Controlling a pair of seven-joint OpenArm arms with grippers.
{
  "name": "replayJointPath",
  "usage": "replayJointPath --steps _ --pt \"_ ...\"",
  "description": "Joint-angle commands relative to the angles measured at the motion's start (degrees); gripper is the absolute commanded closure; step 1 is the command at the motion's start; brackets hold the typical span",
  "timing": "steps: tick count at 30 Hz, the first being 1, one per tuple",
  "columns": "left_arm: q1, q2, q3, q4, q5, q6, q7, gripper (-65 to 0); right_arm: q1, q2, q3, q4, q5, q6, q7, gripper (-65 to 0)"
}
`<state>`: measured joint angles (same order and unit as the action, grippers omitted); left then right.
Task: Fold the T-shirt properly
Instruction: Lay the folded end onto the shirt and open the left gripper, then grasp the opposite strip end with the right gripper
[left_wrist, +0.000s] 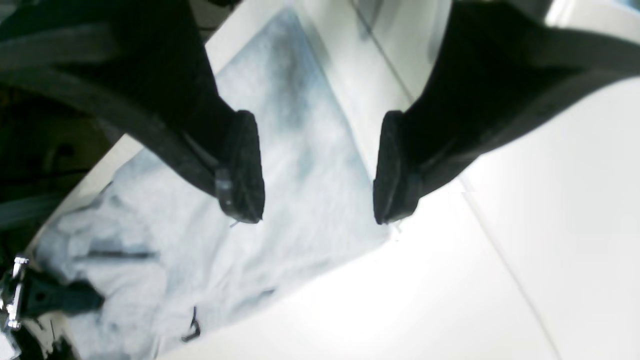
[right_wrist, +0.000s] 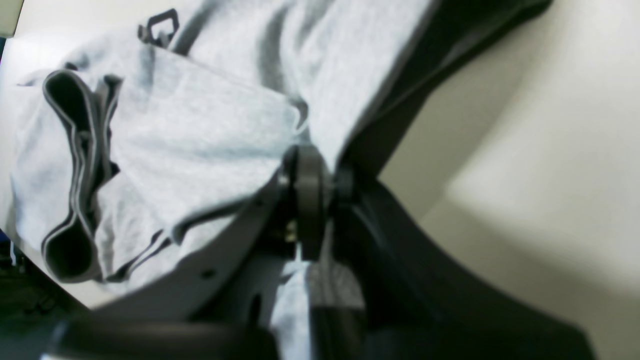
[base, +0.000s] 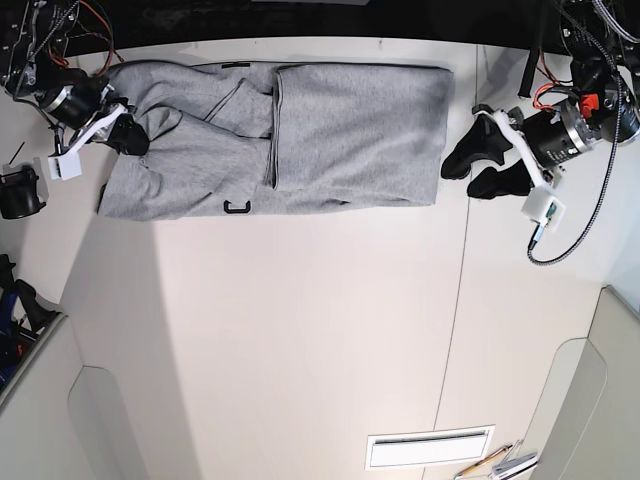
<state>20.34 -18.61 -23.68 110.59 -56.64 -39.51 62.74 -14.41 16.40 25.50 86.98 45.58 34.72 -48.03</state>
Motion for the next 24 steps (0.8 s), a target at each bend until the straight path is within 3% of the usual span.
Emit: replayJointPath --steps 1,6,8,17,24 --pt "0.3 -0.7 -0.6 0.2 -1.3 -0.5 -0.9 -37.1 0.5 1.1 0.8 0.7 0.5 0.2 1.4 0.0" --pt "1.8 -1.8 -0.8 -4.2 -0.9 -0.5 -0.8 -15.6 0.6 1.1 1.3 0.7 0.5 0.2 1.3 0.0" --pt "1.7 -2.4 -0.8 -5.8 -0.2 -0.5 -0.8 -10.6 0.6 1.1 1.3 0.7 0.5 0.2 1.3 0.0" --pt "1.8 -2.3 0.0 -13.8 1.1 -0.5 -0.8 -9.2 0.6 3.1 1.9 2.0 0.7 0.0 1.3 0.0" --pt "1.7 -2.3 5.7 -17.3 -1.4 -0.5 -1.6 -9.3 0.6 3.1 2.3 6.4 1.9 0.0 0.9 0.0"
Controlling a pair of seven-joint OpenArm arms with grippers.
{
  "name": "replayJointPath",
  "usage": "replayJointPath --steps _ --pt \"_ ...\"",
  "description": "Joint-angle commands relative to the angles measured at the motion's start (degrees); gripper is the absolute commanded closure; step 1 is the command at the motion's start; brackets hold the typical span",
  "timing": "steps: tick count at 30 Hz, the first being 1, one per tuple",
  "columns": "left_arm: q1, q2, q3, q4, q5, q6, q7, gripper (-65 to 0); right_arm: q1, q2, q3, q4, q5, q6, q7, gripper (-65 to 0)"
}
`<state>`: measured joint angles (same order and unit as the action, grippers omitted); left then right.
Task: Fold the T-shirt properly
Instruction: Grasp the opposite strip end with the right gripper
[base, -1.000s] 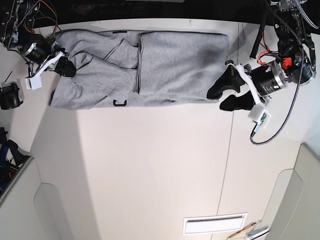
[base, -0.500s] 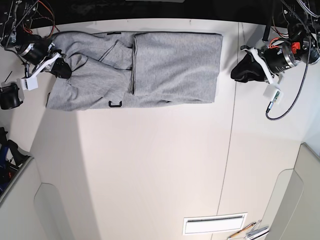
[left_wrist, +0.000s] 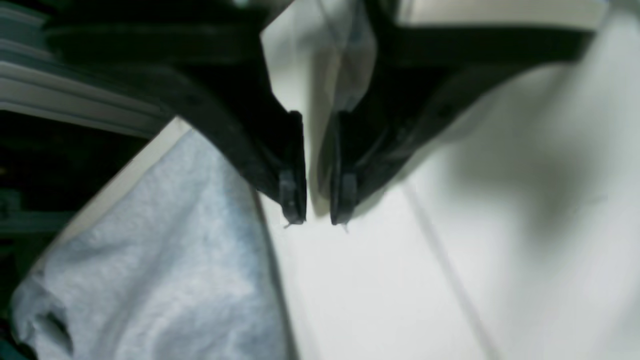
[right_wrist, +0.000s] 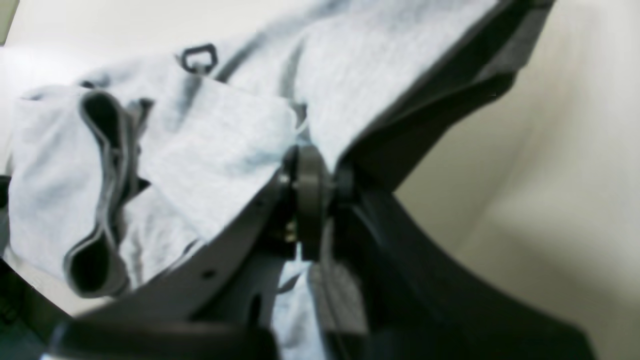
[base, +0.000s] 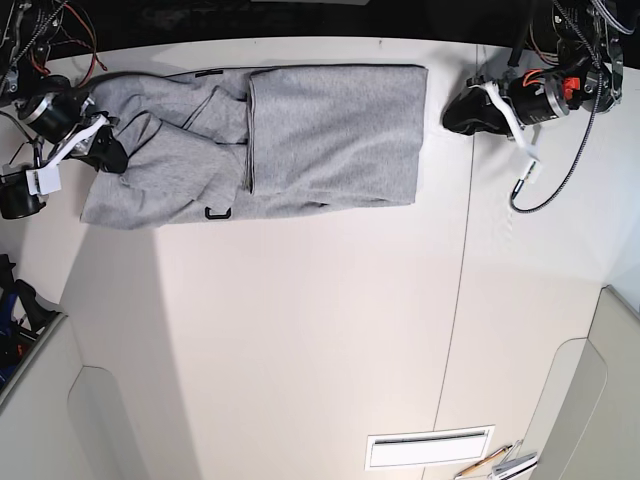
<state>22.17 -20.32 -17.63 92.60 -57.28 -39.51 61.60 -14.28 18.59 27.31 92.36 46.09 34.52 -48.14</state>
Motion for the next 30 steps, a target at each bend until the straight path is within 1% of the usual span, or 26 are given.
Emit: replayJointPath --steps 1,4,8,11,15,16,21,25,27,30 --pt "-0.1 -0.6 0.8 0.7 -0.7 -0.5 -0.8 -9.3 0.4 0.9 0.5 1.8 2.2 0.2 0.2 0.0" --pt "-0.1 -0.6 3.9 0.7 -0.7 -0.5 -1.7 -9.3 0.4 -0.1 0.5 4.6 4.1 0.2 -2.6 0.0" --pt "-0.1 -0.3 6.7 0.7 0.2 -0.5 -3.2 -9.3 0.4 -3.3 0.5 8.7 5.6 0.2 -4.7 0.0" --pt "-0.1 1.4 6.8 0.7 1.9 -0.5 -3.2 -9.3 0.4 -6.2 0.4 11.9 6.2 0.2 -5.9 0.0" --pt "-0.1 3.3 6.8 0.7 1.8 -0.5 -3.1 -9.3 0.4 -9.6 0.4 16.2 10.8 0.2 -9.1 0.0" --pt "-0.1 3.5 6.8 0.7 1.8 -0.5 -3.1 -9.3 0.4 -10.5 0.4 17.2 12.0 0.2 -10.1 0.0" --pt "-0.1 3.5 6.8 0.7 1.8 -0.5 -3.1 -9.3 0.4 -15.2 -0.1 23.3 12.2 0.2 -10.8 0.0" --pt "-0.3 3.5 6.8 0.7 1.7 -0.5 -3.2 -9.3 0.4 -16.7 -4.5 26.3 11.3 0.2 -10.8 0.0" --pt "-0.3 3.5 6.8 0.7 1.8 -0.5 -3.3 -9.3 0.4 -16.9 -8.2 26.6 10.5 0.2 -10.7 0.0" --pt "-0.3 3.5 6.8 0.7 1.8 -0.5 -3.3 -9.3 0.4 -16.9 -14.4 26.6 7.4 0.2 -9.3 0.0"
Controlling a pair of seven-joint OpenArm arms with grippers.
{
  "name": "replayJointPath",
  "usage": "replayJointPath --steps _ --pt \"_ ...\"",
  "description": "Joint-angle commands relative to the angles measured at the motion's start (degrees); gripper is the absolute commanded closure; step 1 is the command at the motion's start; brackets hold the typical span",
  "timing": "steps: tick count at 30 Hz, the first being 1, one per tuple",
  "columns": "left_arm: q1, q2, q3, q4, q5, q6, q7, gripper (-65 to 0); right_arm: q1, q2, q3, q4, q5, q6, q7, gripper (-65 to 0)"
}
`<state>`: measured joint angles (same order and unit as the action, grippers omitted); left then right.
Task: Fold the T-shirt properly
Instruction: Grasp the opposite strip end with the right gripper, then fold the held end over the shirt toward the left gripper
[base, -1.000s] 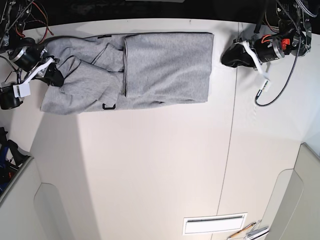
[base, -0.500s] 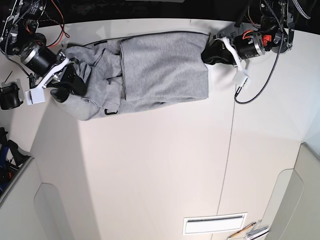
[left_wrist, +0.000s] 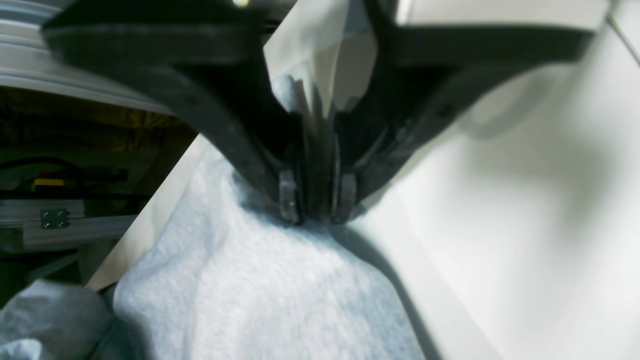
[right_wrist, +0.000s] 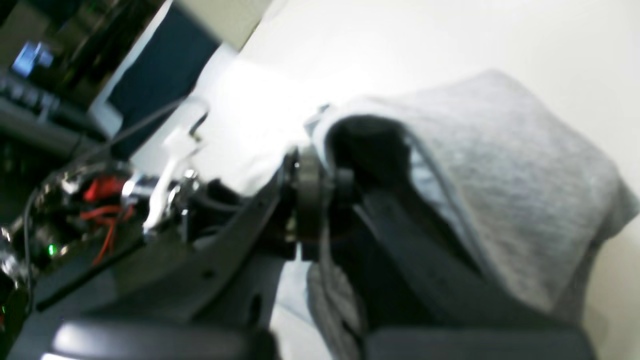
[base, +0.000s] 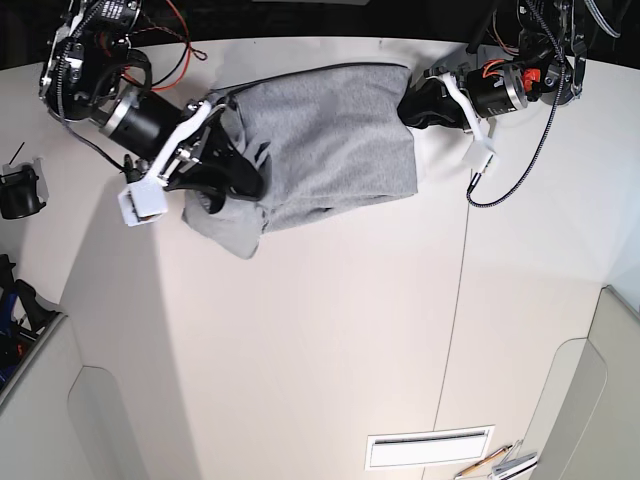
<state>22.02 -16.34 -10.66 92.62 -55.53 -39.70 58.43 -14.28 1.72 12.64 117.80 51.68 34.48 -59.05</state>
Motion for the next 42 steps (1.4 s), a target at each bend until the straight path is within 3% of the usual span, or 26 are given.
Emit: replayJointPath --steps 1,6,7,10,13,18,23,26,28,31,36,39,42 --pt "-0.1 -0.5 -0.1 0.6 0.0 -0.3 -0.2 -9.3 0.4 0.0 -1.8 1.1 0.7 0.2 2.2 0.0" --pt "-0.1 -0.5 -0.1 0.6 -0.5 -0.3 -0.1 -9.3 0.5 0.0 -12.1 1.1 -5.4 0.2 3.6 0.0" --pt "-0.1 -0.5 -0.1 0.6 -0.9 -0.3 -0.1 -9.3 0.4 0.0 -13.9 1.1 -6.9 0.2 3.8 -2.7" --pt "-0.1 -0.5 -0.1 0.6 -1.3 -0.3 -0.1 -9.3 0.4 0.0 -18.5 1.1 -12.4 0.1 6.0 -25.0" --pt "-0.1 -0.5 -0.1 0.6 -1.3 -0.3 -0.1 -9.3 0.4 0.0 -21.8 1.1 -15.7 -0.2 9.2 -34.6" --pt "-0.1 -0.5 -0.2 0.6 -2.4 -0.3 0.2 -9.3 0.5 0.0 -28.0 1.1 -18.0 -0.2 12.1 -34.5" --pt "-0.1 -0.9 -2.2 1.0 -10.7 -0.3 4.7 -9.3 1.4 0.0 -34.1 1.1 -20.5 -0.2 13.0 -34.5" --pt "-0.1 -0.9 -6.6 2.7 -13.9 -0.3 6.9 -9.3 3.0 -0.7 -34.3 1.1 -23.5 -1.8 13.0 -34.2" --pt "-0.1 -0.9 -10.4 4.7 -15.4 -0.3 8.5 -9.3 3.5 -1.9 -32.9 1.1 -25.6 -3.0 13.0 -32.0" --pt "-0.1 -0.8 -14.8 8.8 -18.5 -0.3 11.6 -9.3 3.4 -3.3 -29.0 1.1 -26.2 -3.2 12.9 -21.9" --pt "-0.1 -0.9 -18.3 13.1 -19.7 -0.3 12.5 -9.3 3.3 -3.3 -20.2 1.1 -26.2 -3.2 11.8 -18.0" --pt "-0.1 -0.9 -18.6 13.1 -19.6 -0.3 12.6 -9.3 3.1 -3.3 -13.9 1.5 -25.9 -3.2 9.0 0.0" --pt "-0.1 -0.9 -18.6 13.1 -19.7 -0.3 12.5 -9.3 3.1 -3.1 -7.3 1.7 -22.4 -3.1 6.9 0.0"
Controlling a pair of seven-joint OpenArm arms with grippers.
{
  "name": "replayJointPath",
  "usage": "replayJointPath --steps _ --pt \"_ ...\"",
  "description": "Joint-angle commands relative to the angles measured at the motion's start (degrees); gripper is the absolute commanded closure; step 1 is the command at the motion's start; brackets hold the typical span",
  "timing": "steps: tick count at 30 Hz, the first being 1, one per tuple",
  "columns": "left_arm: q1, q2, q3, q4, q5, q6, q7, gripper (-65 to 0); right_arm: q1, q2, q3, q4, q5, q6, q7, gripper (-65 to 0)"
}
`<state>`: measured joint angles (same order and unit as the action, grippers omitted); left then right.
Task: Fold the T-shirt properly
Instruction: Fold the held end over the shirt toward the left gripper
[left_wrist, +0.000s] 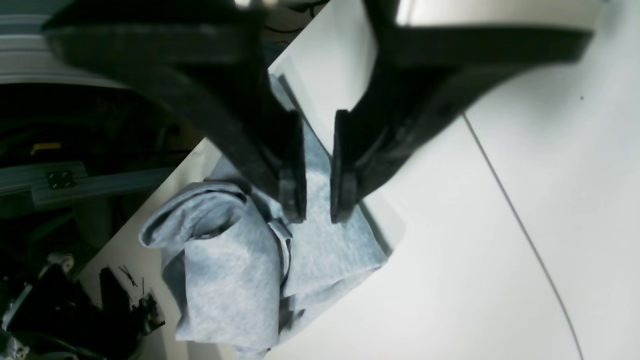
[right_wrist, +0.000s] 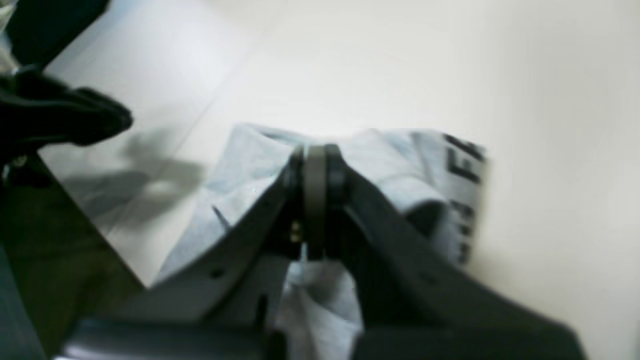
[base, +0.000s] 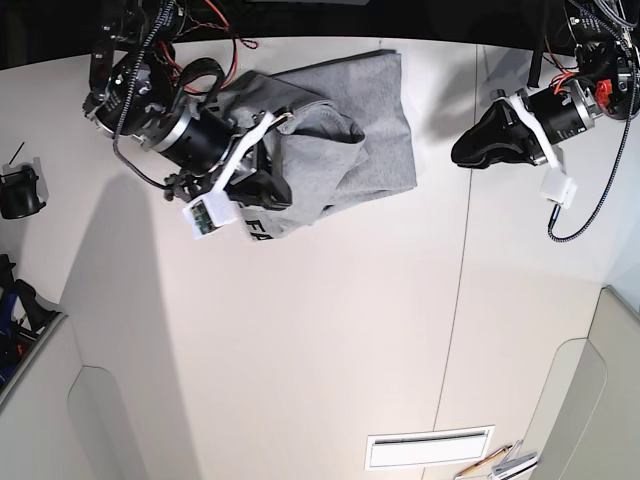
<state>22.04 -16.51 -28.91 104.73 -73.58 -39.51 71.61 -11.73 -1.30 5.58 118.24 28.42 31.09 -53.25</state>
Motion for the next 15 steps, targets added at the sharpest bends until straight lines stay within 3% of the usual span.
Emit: replayJointPath --steps 1,10,15 --pt "-0.1 -0.7 -0.4 1.0 -1.6 -0.5 -0.6 -9.3 0.3 0.3 1.4 1.3 2.1 0.2 0.3 0.0" --pt "-0.1 -0.7 -0.4 1.0 -1.9 -0.5 -0.7 -9.3 -4.8 4.5 5.6 0.2 2.2 0.4 2.0 0.0" --pt "-0.1 -0.7 -0.4 1.0 -2.3 -0.5 -0.7 -9.3 -4.9 4.4 4.6 -3.0 2.0 0.4 5.4 0.0"
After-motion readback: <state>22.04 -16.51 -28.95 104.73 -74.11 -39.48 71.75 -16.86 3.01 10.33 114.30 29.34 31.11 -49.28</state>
